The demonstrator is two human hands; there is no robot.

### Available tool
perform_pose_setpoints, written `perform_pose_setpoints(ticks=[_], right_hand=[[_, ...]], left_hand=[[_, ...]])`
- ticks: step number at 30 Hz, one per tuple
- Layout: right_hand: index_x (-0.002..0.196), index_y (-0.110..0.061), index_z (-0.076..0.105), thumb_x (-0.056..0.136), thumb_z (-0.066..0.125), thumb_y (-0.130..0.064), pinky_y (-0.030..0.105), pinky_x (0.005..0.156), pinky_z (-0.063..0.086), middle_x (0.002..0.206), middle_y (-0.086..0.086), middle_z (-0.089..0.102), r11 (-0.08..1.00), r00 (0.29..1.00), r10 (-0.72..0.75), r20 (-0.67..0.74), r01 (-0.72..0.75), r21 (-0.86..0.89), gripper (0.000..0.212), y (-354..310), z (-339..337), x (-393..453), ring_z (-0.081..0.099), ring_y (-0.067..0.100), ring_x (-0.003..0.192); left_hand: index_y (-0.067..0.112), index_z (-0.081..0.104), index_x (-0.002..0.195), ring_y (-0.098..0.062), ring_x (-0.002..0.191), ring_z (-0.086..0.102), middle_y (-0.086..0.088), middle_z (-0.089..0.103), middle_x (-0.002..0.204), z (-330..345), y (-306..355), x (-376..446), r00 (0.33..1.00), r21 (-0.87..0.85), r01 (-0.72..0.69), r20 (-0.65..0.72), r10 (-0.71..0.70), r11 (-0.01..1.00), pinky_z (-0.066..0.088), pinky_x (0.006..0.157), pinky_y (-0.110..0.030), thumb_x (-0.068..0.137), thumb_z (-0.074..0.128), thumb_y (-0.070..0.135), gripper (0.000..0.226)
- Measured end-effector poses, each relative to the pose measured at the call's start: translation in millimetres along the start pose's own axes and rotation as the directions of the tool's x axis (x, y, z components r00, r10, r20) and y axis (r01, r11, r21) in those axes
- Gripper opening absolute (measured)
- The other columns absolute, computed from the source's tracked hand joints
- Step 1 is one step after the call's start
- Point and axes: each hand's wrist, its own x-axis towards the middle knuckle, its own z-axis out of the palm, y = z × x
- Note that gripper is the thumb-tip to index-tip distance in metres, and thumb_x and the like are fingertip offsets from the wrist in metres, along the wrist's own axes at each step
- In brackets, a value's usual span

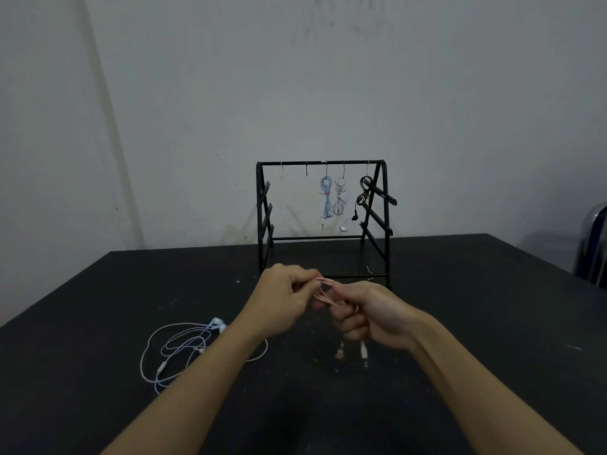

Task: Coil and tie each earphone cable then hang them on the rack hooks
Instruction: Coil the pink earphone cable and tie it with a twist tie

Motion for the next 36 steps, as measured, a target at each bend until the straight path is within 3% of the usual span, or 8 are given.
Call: perform_pose_setpoints(ticks=[9,14,17,20,22,29,33,36], right_hand=[[0.107,0.000,0.056,0.096,0.039,-0.019,0.019,0.049,0.029,0.062,-0.002,0.041,0.983,1.000,-0.007,0.024,0.003,0.185,0.027,5,-8,-5,0.034,0.007,0.054],[0.100,0.006,0.064,0.091,0.049,0.001,0.017,0.047,0.038,0.068,0.005,0.058,1.000,0.971,-0.028,-0.238,0.030,0.005,0.018,2,-4,1,0.046,0.006,0.054],[0.095,0.002,0.070,0.090,0.054,-0.002,0.017,0.049,0.039,0.067,0.006,0.062,0.939,0.917,-0.156,-0.368,0.022,-0.342,0.017,2,4,5,0.048,0.007,0.055],[0.069,-0.007,0.072,0.087,0.056,-0.005,0.020,0.050,0.038,0.062,0.007,0.061,0.731,0.903,-0.245,-0.352,-0.067,-0.680,0.023,1,9,9,0.047,0.009,0.053],[0.061,-0.004,0.066,0.082,0.056,-0.001,0.019,0.047,0.035,0.060,0.010,0.057,0.639,0.906,-0.270,-0.326,-0.084,-0.764,0.024,1,11,13,0.043,0.009,0.049],[0.086,-0.001,0.073,0.090,0.057,-0.006,0.016,0.053,0.043,0.067,0.004,0.064,0.798,0.948,-0.233,-0.216,0.059,-0.600,0.017,5,-2,7,0.051,0.005,0.058],[0.086,-0.005,0.075,0.087,0.063,-0.008,0.016,0.059,0.049,0.072,0.006,0.070,0.761,0.935,-0.278,-0.219,0.075,-0.645,0.012,14,-8,15,0.057,0.004,0.061],[0.083,-0.012,0.076,0.082,0.069,-0.012,0.016,0.063,0.051,0.073,0.003,0.072,0.748,0.896,-0.364,-0.255,0.118,-0.654,0.007,19,-13,21,0.062,0.004,0.064]], left_hand=[[0.014,0.073,0.095,-0.004,0.055,0.045,-0.007,0.061,0.074,-3,-8,-3,0.999,-0.029,0.010,0.042,-0.009,1.000,0.034,0.053,-0.014,0.092,0.055,0.017,0.019],[0.022,0.066,0.115,0.003,0.065,0.057,0.003,0.069,0.085,4,-17,-9,0.992,-0.129,0.130,0.021,-0.128,0.983,0.048,0.066,-0.018,0.092,0.056,0.016,0.026],[0.025,0.059,0.123,0.005,0.050,0.048,0.005,0.065,0.082,9,-20,-12,0.973,-0.032,0.200,0.122,-0.195,0.979,0.037,0.052,-0.008,0.095,0.050,0.017,0.031],[0.024,0.049,0.133,-0.011,0.098,0.058,-0.002,0.059,0.112,10,-15,-9,0.959,0.343,0.107,0.212,-0.188,0.933,0.047,0.084,-0.028,0.094,0.046,0.023,0.039],[0.022,0.035,0.143,-0.020,0.124,0.045,-0.002,0.049,0.134,15,-10,-8,0.956,0.363,-0.008,0.275,-0.098,0.932,0.039,0.102,-0.042,0.091,0.046,0.026,0.053],[0.012,0.038,0.140,-0.002,0.062,0.053,0.001,0.056,0.089,28,-16,-18,0.940,0.067,0.113,0.315,-0.128,0.991,0.039,0.058,-0.008,0.099,0.038,0.017,0.041],[0.006,0.058,0.097,-0.006,0.061,0.049,0.003,0.050,0.072,32,-18,-19,0.893,-0.099,0.284,0.389,-0.225,0.954,0.043,0.059,-0.026,0.100,0.035,0.019,0.026],[0.007,0.056,0.094,-0.023,0.062,0.042,-0.005,0.044,0.073,28,-21,-15,0.804,-0.198,0.471,0.497,-0.326,0.860,0.035,0.054,-0.034,0.100,0.032,0.025,0.031]])
